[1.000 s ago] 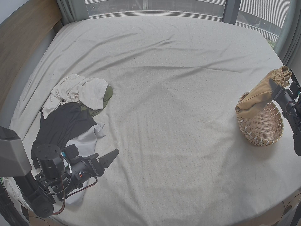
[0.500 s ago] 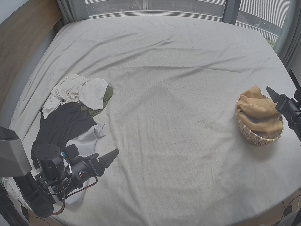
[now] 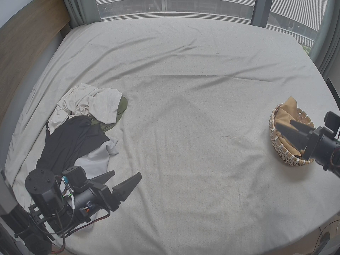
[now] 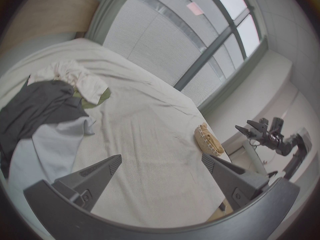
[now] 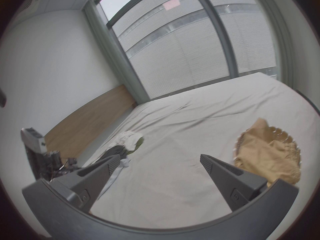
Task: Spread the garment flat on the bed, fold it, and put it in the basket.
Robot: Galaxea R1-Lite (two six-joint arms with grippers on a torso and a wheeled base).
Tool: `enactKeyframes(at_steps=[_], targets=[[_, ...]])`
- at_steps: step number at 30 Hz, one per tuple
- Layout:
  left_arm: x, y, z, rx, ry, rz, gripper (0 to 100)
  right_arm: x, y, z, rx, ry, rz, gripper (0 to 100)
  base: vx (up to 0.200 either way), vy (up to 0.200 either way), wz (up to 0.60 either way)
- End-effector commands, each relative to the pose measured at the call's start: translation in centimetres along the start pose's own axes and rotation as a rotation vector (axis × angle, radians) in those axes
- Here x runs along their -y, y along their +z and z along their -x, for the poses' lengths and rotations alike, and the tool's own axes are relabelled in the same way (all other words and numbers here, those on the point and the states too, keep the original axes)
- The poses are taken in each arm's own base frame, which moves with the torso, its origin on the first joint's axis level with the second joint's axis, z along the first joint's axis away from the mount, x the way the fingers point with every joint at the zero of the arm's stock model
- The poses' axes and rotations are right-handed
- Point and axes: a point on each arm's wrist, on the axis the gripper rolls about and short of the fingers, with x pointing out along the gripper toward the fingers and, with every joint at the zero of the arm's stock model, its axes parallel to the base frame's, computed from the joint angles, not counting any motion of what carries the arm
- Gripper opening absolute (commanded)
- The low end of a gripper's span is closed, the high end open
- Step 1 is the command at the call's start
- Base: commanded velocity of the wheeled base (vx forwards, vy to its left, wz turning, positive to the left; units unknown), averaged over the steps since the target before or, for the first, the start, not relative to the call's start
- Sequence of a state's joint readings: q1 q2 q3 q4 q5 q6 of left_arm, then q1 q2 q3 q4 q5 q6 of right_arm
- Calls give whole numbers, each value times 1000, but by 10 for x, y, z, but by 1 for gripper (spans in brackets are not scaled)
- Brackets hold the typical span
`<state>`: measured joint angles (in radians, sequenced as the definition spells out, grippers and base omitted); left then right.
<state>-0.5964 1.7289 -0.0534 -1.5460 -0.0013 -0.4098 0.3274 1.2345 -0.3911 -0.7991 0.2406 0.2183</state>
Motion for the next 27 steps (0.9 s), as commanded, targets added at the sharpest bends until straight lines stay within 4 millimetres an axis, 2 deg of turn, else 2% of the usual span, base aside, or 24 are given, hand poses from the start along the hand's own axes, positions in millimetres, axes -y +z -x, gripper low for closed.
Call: enactKeyframes(at_steps=[1, 6, 14, 21, 22, 24, 27], targets=[[11, 16, 32, 102, -54, -73, 100, -14, -18, 27, -17, 82, 19, 100, 0, 0, 0], [18, 36, 57, 243, -57, -100, 100, -16, -36, 66, 16, 80, 29, 100, 0, 0, 0], [8, 47, 93, 310, 60, -94, 100, -16, -46, 106, 111, 20, 39, 100, 0, 0, 0], [-4, 39, 117, 257, 191, -86, 100, -15, -52, 126, 145, -65, 49, 100, 0, 0, 0], [-6, 35, 130, 246, 226, -78, 100, -17, -57, 136, 163, -78, 46, 100, 0, 0, 0], [-7, 32, 137, 241, 226, -78, 100, -18, -61, 140, 166, -91, 45, 100, 0, 0, 0], [-8, 20, 161, 240, 250, -86, 100, -20, -79, 157, 174, -175, 54, 100, 0, 0, 0]])
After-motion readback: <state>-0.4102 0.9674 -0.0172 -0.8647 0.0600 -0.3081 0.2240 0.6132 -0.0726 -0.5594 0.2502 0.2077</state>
